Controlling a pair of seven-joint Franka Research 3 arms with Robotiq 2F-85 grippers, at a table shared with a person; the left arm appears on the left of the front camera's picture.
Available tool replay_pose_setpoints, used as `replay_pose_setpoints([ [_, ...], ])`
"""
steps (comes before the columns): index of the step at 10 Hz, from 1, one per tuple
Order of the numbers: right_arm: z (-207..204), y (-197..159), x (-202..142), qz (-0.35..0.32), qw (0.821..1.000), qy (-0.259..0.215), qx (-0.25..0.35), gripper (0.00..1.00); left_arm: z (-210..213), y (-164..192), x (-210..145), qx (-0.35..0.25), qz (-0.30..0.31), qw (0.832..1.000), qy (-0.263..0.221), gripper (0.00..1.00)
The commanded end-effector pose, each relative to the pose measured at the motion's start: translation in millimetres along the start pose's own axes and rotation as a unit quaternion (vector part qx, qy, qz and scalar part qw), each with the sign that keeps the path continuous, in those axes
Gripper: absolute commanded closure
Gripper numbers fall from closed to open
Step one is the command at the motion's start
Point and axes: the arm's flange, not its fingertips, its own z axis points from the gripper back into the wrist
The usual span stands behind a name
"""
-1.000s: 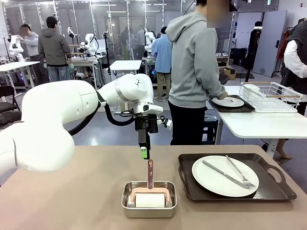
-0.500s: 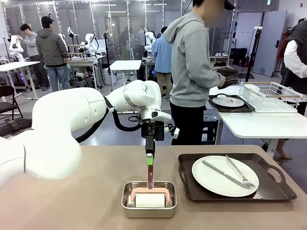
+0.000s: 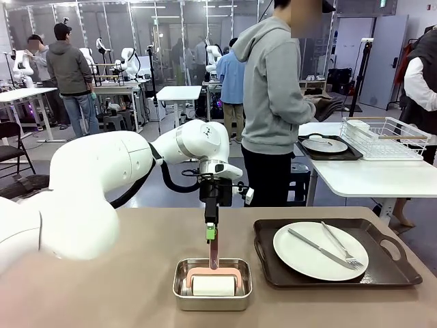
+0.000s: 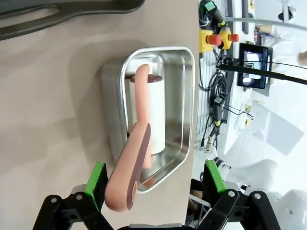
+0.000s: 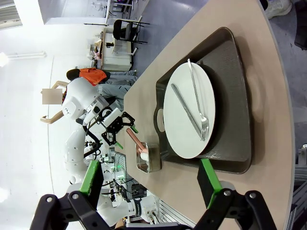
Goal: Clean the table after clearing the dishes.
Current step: When the left (or right) Handle tray is removed, use the left hand (or right hand) to clean the left (or right) side of the table with the Lint Roller.
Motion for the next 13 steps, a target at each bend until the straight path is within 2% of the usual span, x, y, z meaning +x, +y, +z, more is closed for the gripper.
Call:
replay_pose_setpoints([
  [1, 1.5, 2.2, -1.3, 0.002, 1.0, -0.001, 0.002, 0.0, 33.4, 16.0, 18.7, -0.027, -0.008, 1.0, -0.006, 0.0],
  [4, 1.5, 2.2, -1.3, 0.002, 1.0, -0.001, 0.002, 0.0, 33.3, 14.6, 20.7, -0.021, -0.02, 0.999, -0.013, 0.0],
  [5, 1.5, 2.2, -1.3, 0.002, 1.0, -0.001, 0.002, 0.0, 32.7, 14.8, 21.9, -0.025, -0.018, 0.999, -0.01, 0.05],
  [6, 1.5, 2.2, -1.3, 0.002, 1.0, -0.001, 0.002, 0.0, 32.4, 14.7, 22.3, -0.025, -0.016, 1.0, -0.003, 0.18],
  [7, 1.5, 2.2, -1.3, 0.002, 1.0, -0.001, 0.002, 0.0, 33.0, 14.0, 22.3, -0.026, -0.013, 1.0, -0.002, 0.24],
  [8, 1.5, 2.2, -1.3, 0.002, 1.0, -0.001, 0.002, 0.0, 33.6, 14.5, 22.5, -0.028, -0.01, 1.0, -0.002, 0.37],
  [9, 1.5, 2.2, -1.3, 0.002, 1.0, -0.001, 0.002, 0.0, 33.5, 15.0, 23.2, -0.029, -0.009, 1.0, -0.001, 0.43],
  [10, 1.5, 2.2, -1.3, 0.002, 1.0, -0.001, 0.002, 0.0, 33.4, 15.3, 23.5, -0.031, -0.003, 1.0, 0.001, 0.56],
  [11, 1.5, 2.2, -1.3, 0.002, 1.0, -0.001, 0.002, 0.0, 33.8, 15.7, 23.1, -0.033, -0.002, 0.999, 0.0, 0.62],
  [12, 1.5, 2.2, -1.3, 0.002, 1.0, -0.001, 0.002, 0.0, 33.4, 15.2, 23.1, -0.033, -0.001, 0.999, 0.0, 0.75],
  [13, 1.5, 2.2, -1.3, 0.002, 1.0, -0.001, 0.002, 0.0, 33.7, 14.7, 22.9, -0.033, -0.002, 0.999, -0.003, 0.82],
])
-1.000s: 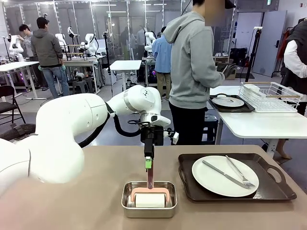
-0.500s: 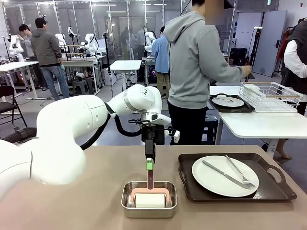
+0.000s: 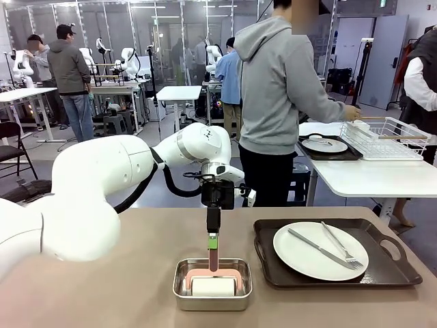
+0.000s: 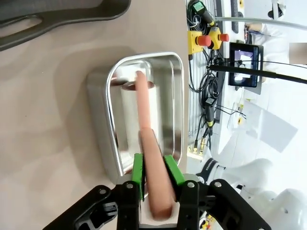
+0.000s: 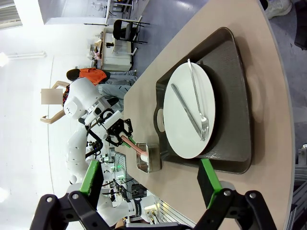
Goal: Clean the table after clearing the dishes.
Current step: When the left (or right) Handle tray is removed, use the left hand (or right hand) to clean the left (or right) side of the table with the Lint Roller.
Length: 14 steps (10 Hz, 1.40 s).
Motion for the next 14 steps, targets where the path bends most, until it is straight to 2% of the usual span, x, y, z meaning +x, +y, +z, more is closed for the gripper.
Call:
replay_pose_setpoints([
  [1, 1, 2, -1, 0.002, 1.0, -0.001, 0.002, 0.0, 43, 13, 17, -0.007, 0.009, 1.0, 0.0, 0.95],
  [2, 1, 2, -1, 0.002, 1.0, -0.001, 0.002, 0.0, 42, 12, 17, -0.006, 0.011, 1.0, -0.001, 1.0],
  [5, 1, 2, -1, 0.002, 1.0, -0.001, 0.002, 0.0, 45, 0, 14, 0.005, 0.021, 1.0, -0.008, 0.97],
  [6, 1, 2, -1, 0.002, 1.0, -0.001, 0.002, 0.0, 53, -20, 9, 0.019, 0.05, 0.999, -0.012, 0.9],
  [8, 1, 2, -1, 0.002, 1.0, -0.001, 0.002, 0.0, 70, -77, -17, 0.071, 0.113, 0.991, -0.032, 0.9],
  [9, 1, 2, -1, 0.002, 1.0, -0.001, 0.002, 0.0, 73, -110, -41, 0.102, 0.169, 0.978, -0.066, 0.9],
  [11, 1, 2, -1, 0.002, 1.0, -0.001, 0.002, 0.0, 59, -161, -90, 0.136, 0.284, 0.938, -0.143, 0.9],
  [12, 1, 2, -1, 0.002, 1.0, -0.001, 0.002, 0.0, 49, -181, -115, 0.143, 0.356, 0.906, -0.177, 0.9],
  [13, 1, 2, -1, 0.002, 1.0, -0.001, 0.002, 0.0, 36, -197, -144, 0.154, 0.401, 0.882, -0.193, 0.9],
  [14, 1, 2, -1, 0.002, 1.0, -0.001, 0.002, 0.0, 22, -198, -167, 0.14, 0.45, 0.854, -0.221, 0.9],
])
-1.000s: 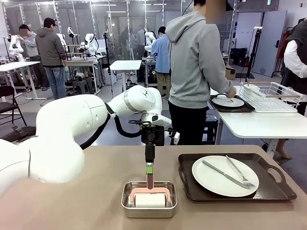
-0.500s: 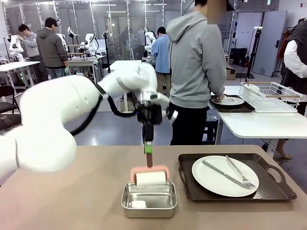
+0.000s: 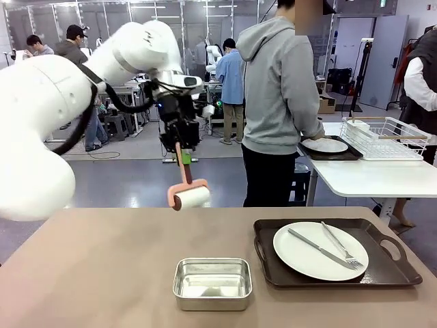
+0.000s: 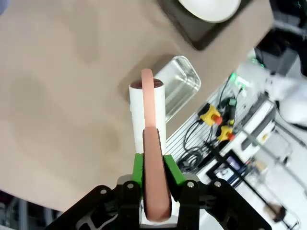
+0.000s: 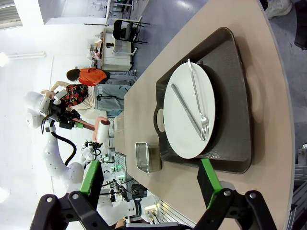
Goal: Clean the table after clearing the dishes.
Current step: When the left (or right) Handle tray is removed, use the left hand (or right hand) to clean the left (or right) side of the table with the Lint Roller.
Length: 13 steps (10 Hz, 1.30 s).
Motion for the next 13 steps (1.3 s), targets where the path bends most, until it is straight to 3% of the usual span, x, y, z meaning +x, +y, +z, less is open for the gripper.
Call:
replay_pose_setpoints([
  [1, 1, 2, -1, 0.002, 1.0, 0.0, 0.002, 0.0, -130, 13, -141, -0.011, 0.145, 0.989, -0.006, 0.9],
  [5, 1, 2, -1, 0.002, 1.0, 0.0, 0.002, 0.0, -168, 31, -201, -0.042, 0.264, 0.961, 0.065, 0.9],
  [6, 1, 2, -1, 0.002, 1.0, 0.0, 0.002, 0.0, -169, 33, -209, -0.026, 0.288, 0.955, 0.068, 0.9],
  [7, 1, 2, -1, 0.002, 1.0, 0.0, 0.002, 0.0, -166, 34, -209, -0.026, 0.276, 0.959, 0.053, 0.9],
  [9, 1, 2, -1, 0.002, 1.0, 0.0, 0.002, 0.0, -157, 57, -202, -0.006, 0.248, 0.966, -0.064, 0.9],
  [13, 1, 2, -1, 0.002, 1.0, 0.0, 0.002, 0.0, -136, 99, -194, -0.029, 0.222, 0.95, -0.216, 0.9],
])
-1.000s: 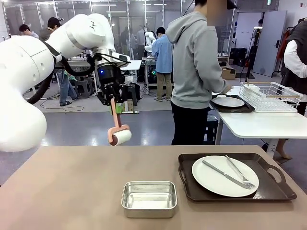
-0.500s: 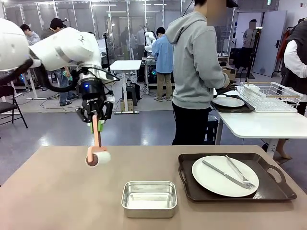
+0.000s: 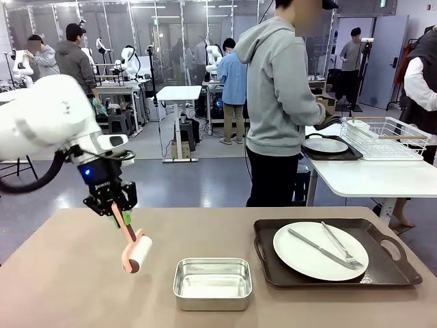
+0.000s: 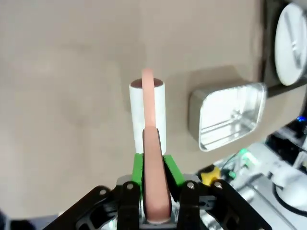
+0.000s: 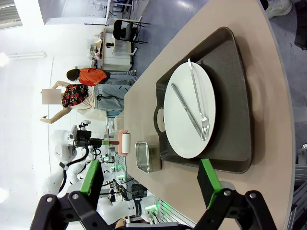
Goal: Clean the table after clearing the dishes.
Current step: When the left (or right) Handle tray is removed, use the left hand (or right hand) to clean the left (or right) side of the table with the Lint Roller.
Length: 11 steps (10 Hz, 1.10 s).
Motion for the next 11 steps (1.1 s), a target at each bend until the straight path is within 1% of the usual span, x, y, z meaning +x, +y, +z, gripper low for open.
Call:
replay_pose_setpoints([
  [1, 1, 2, -1, 0.002, 1.0, -0.001, 0.002, 0.0, 3, 9, 3, -0.07, -0.046, 0.995, -0.055, 0.9],
  [2, 1, 2, -1, 0.002, 1.0, -0.001, 0.002, 0.0, 0, 0, 0, 0.0, 0.0, 1.0, 0.0, 0.9],
  [6, 1, 2, -1, 0.002, 1.0, -0.001, 0.002, 0.0, 0, 0, 0, 0.0, 0.0, 1.0, 0.0, 0.9],
  [7, 1, 2, -1, 0.002, 1.0, -0.001, 0.002, 0.0, -8, 4, -3, -0.008, -0.006, 1.0, -0.011, 0.78],
  [8, 1, 2, -1, 0.002, 1.0, -0.001, 0.002, 0.0, 0, 13, 17, -0.035, -0.001, 0.998, -0.043, 0.78],
  [9, 1, 2, -1, 0.002, 1.0, -0.001, 0.002, 0.0, -4, 23, 25, -0.054, 0.001, 0.998, -0.041, 0.78],
  [11, 1, 2, -1, 0.002, 1.0, -0.001, 0.002, 0.0, -9, 42, 36, -0.118, -0.007, 0.993, -0.023, 0.78],
])
